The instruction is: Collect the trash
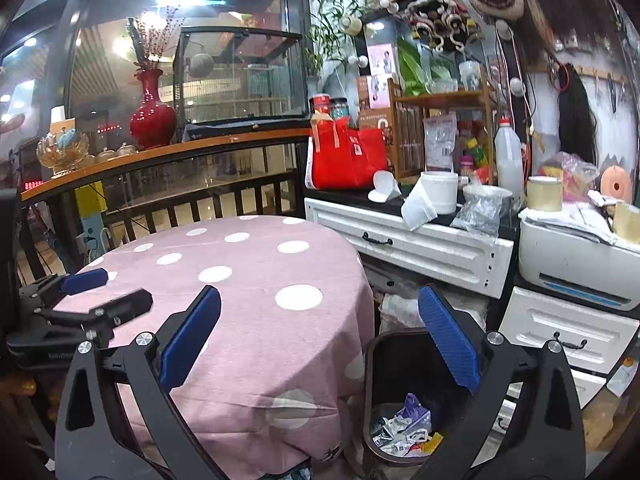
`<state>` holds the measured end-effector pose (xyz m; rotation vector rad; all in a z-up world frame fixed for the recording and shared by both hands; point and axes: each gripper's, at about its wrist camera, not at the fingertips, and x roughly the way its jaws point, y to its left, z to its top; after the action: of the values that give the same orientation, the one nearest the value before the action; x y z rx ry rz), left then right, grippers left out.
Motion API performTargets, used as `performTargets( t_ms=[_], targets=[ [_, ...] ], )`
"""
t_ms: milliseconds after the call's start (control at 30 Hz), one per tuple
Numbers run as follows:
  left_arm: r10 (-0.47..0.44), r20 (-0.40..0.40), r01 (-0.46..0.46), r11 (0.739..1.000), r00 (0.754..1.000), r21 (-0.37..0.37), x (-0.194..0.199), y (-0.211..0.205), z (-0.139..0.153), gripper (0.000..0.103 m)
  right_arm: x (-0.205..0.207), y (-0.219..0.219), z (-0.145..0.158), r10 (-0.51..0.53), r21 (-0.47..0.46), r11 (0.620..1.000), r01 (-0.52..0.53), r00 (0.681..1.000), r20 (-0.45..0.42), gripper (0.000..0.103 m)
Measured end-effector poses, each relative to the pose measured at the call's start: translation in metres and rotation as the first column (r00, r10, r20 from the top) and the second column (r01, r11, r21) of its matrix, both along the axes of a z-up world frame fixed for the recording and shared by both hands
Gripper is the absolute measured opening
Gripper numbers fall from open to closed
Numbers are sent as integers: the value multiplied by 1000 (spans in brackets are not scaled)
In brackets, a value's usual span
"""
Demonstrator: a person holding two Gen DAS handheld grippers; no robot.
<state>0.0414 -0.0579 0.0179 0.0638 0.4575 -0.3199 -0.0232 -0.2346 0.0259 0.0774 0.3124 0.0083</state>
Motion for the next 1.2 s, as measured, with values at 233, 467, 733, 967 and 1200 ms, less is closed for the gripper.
performTargets(
  t_ms=[233, 467, 733, 967, 1200],
  targets=[
    [69, 54, -67, 997, 996, -45, -19, 15, 9, 97, -18, 9, 1, 13, -19, 1000, -12, 1000, 23, 97],
    [72, 95, -69, 997, 993, -40, -32, 15, 13, 97, -27, 16, 1, 33, -43, 999, -32, 999, 31, 97],
    [72, 96, -68, 997, 993, -49, -37, 17, 13, 97, -30, 15, 0, 50, -17, 999, -50, 998, 29, 97],
    [70, 108, -65, 997, 992, -44, -40, 17, 13, 97, -32, 14, 0, 48, -18, 999, -48, 998, 33, 97],
    [69, 110, -65, 997, 992, -44, -41, 17, 13, 97, -32, 14, 0, 47, -18, 999, -47, 998, 30, 97]
  ],
)
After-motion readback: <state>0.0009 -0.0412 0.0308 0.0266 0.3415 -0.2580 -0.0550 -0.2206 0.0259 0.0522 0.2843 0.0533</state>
